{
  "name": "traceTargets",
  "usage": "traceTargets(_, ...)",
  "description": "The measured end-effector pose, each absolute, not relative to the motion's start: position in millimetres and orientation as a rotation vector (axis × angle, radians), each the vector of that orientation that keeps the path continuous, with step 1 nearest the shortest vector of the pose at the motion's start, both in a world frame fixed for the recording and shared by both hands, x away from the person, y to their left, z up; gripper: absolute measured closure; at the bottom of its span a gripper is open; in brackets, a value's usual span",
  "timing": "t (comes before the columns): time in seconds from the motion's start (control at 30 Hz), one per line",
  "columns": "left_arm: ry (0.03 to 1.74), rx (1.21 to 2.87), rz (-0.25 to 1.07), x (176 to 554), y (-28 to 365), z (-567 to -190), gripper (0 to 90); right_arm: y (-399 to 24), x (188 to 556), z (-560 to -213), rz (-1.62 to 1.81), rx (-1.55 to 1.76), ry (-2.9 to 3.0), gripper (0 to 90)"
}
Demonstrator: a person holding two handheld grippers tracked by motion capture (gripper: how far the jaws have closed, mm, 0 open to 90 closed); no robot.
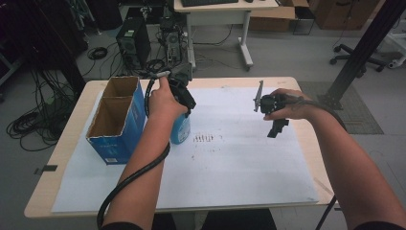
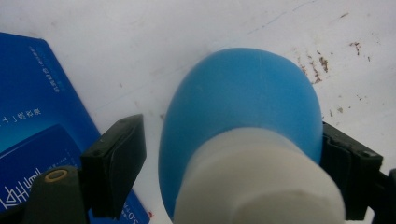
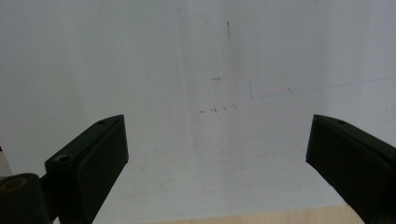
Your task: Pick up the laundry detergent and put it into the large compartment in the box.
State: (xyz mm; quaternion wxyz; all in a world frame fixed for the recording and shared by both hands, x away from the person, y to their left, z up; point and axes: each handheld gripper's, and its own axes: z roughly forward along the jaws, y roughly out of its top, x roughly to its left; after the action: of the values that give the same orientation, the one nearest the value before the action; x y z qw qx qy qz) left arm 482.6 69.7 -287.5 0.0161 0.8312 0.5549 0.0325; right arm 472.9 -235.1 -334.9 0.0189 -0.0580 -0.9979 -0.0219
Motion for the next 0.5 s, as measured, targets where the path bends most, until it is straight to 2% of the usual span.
traceTargets(0.3, 1.726, 2.585, 0.109, 482.7, 69.3, -288.1, 23.9, -236.6, 473.5, -336.0, -0.068, -0.182, -3.096, 5.5)
traceTargets(0.5, 1.735, 2.576, 0.097, 482.5, 68.8, -287.4, 32.2, -236.6, 473.6, -337.0, -0.07, -0.184, -3.096, 5.5)
